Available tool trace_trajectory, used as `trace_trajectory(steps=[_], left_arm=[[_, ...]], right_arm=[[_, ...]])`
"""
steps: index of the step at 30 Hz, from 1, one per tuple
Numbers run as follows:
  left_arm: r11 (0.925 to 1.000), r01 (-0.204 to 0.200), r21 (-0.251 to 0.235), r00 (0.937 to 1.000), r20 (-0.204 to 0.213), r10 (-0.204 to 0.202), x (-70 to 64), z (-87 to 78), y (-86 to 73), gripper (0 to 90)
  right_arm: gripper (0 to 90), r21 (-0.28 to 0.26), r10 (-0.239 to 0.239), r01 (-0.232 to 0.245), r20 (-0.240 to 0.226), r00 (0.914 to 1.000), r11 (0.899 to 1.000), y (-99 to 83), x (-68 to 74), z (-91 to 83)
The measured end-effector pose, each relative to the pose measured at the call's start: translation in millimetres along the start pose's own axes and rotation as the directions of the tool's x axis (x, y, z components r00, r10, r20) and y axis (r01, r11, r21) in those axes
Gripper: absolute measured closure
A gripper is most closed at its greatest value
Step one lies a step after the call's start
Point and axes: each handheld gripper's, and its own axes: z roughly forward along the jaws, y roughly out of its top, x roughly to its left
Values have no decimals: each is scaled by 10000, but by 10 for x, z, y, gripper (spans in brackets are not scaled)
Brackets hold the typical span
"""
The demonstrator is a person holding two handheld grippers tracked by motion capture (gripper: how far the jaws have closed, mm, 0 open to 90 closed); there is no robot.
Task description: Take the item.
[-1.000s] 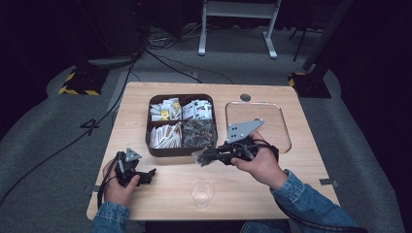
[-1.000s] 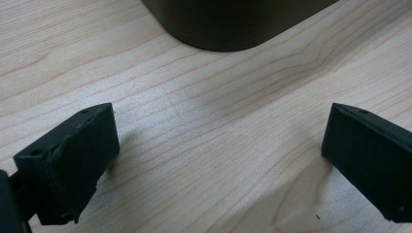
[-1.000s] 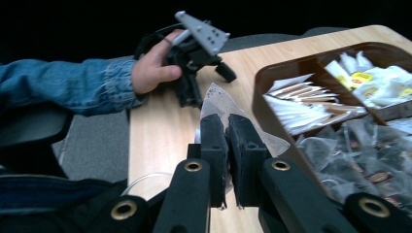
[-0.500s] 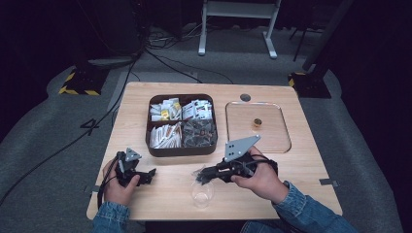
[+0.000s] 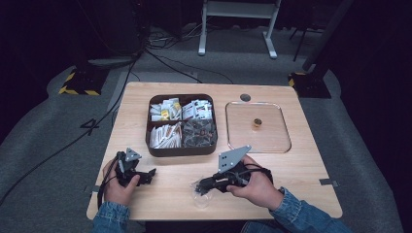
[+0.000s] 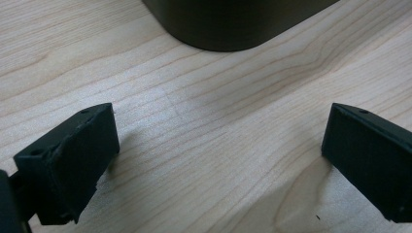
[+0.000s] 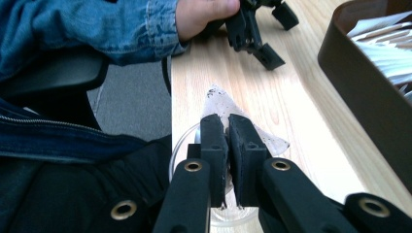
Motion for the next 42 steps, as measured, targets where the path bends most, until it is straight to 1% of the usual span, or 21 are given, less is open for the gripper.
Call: trace_trajectory(steps=[2,5,9,10,12,13,16,18,21,23,28,30,31,32,33,34,36,39,40,41,42], left_arm=[[10000,3,0,10000,1,-3,0,0,0,5],[10000,34,-21,10000,6,-34,-2,2,0,5],[10000,25,-14,10000,6,-25,-2,1,0,5],[10000,17,-11,10000,8,-17,-1,1,0,5],[10000,13,-6,10000,9,-13,-1,1,0,5],[10000,25,-14,10000,8,-25,-2,1,0,5],[10000,23,16,10000,29,-24,1,0,3,5],[10000,76,-12,10000,4,-76,-3,3,2,5],[10000,50,13,10000,10,-50,-1,2,2,5],[10000,34,12,10000,-4,-34,1,3,4,5],[10000,38,8,10000,-2,-38,2,5,6,5],[10000,39,9,10000,-2,-39,2,5,6,5],[10000,39,9,10000,-2,-39,2,5,6,5],[10000,38,10,10000,-2,-38,2,5,6,5],[10000,41,9,10000,-2,-41,2,5,6,5],[10000,39,9,10000,-1,-39,2,5,6,5],[10000,38,9,10000,0,-38,2,5,6,5],[10000,48,6,10000,-19,-48,0,4,5,6],[10000,32,8,10000,-13,-32,0,3,3,6],[10000,7,2,10000,-18,-7,1,1,0,5],[10000,9,-2,10000,-16,-9,1,1,0,5]], right_arm=[[857,141,-8,9,-32,10000,9999,-34,3,47],[857,304,-89,88,60,9999,9995,-67,0,91],[855,399,-147,143,96,9998,9991,-88,4,125],[836,396,-173,170,71,9998,9991,-96,10,139],[728,368,-255,248,182,9995,9990,-102,8,149],[701,302,-208,200,245,9995,9993,-105,7,151],[657,124,-87,84,248,9997,9999,-111,-3,137],[643,47,-10,9,271,9996,10000,-113,-5,126],[624,-18,52,-52,322,9995,10000,-115,-10,115],[597,-153,158,-152,420,9990,9998,-109,-20,90],[537,-398,243,-214,753,9969,9990,-84,-38,9],[522,-503,318,-272,935,9951,9984,-80,-56,-37],[522,-503,318,-272,935,9951,9984,-80,-56,-37],[508,-599,458,-395,1076,9931,9974,-85,-80,-84],[508,-599,458,-395,1076,9931,9974,-85,-80,-84],[492,-655,557,-475,1305,9899,9967,-99,-105,-137],[479,-715,634,-531,1510,9865,9960,-117,-129,-196],[471,-794,810,-677,1789,9805,9945,-159,-173,-297],[471,-794,810,-677,1789,9805,9945,-159,-173,-297],[466,-842,922,-767,1987,9757,9935,-189,-207,-365],[465,-869,971,-803,2095,9730,9930,-202,-222,-401]])
